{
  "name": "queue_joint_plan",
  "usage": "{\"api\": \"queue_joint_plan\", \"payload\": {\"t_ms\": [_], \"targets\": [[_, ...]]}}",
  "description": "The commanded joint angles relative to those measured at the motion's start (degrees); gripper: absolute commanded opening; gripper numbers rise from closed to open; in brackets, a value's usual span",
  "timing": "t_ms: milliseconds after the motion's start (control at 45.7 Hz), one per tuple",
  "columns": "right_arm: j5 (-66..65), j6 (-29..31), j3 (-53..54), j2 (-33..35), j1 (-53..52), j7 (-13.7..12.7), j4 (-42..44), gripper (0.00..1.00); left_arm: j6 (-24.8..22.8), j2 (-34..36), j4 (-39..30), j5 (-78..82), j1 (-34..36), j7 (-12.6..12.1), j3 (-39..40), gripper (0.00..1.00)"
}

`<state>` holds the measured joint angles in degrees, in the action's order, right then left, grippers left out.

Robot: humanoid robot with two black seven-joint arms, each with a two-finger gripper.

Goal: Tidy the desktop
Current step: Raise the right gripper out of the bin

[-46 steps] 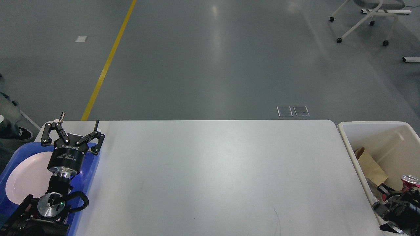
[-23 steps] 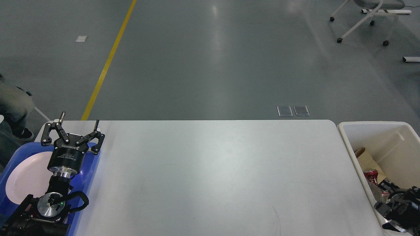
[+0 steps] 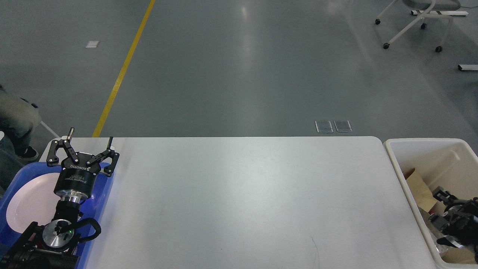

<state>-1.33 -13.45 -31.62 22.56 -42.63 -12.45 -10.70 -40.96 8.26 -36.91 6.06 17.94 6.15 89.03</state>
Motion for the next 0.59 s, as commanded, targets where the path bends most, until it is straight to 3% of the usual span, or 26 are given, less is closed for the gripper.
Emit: {"api": "queue_joint_plan", "payload": {"t_ms": [0, 197, 416, 569], "targets": [[5.6, 0.7, 13.4, 3.0, -4.1, 0.1, -0.9, 1.0, 0.0, 0.0, 0.0, 0.0, 0.1, 0.0, 0.0, 0.96], [6.1, 1.0, 38.7, 4.9, -8.9, -0.4, -3.7, 1.0, 0.0, 0.0, 0.0, 0.0, 0.1, 0.0, 0.0, 0.96], [-3.1, 1.2, 51.8, 10.8, -8.3, -0.6, -25.6, 1.0, 0.0, 0.0, 0.0, 0.0, 0.0, 0.0, 0.0, 0.96], [-5.2, 4.0, 67.0, 13.7, -1.2, 0.1, -37.7, 1.0, 0.0, 0.0, 0.0, 0.0, 0.0, 0.0, 0.0, 0.96]]}}
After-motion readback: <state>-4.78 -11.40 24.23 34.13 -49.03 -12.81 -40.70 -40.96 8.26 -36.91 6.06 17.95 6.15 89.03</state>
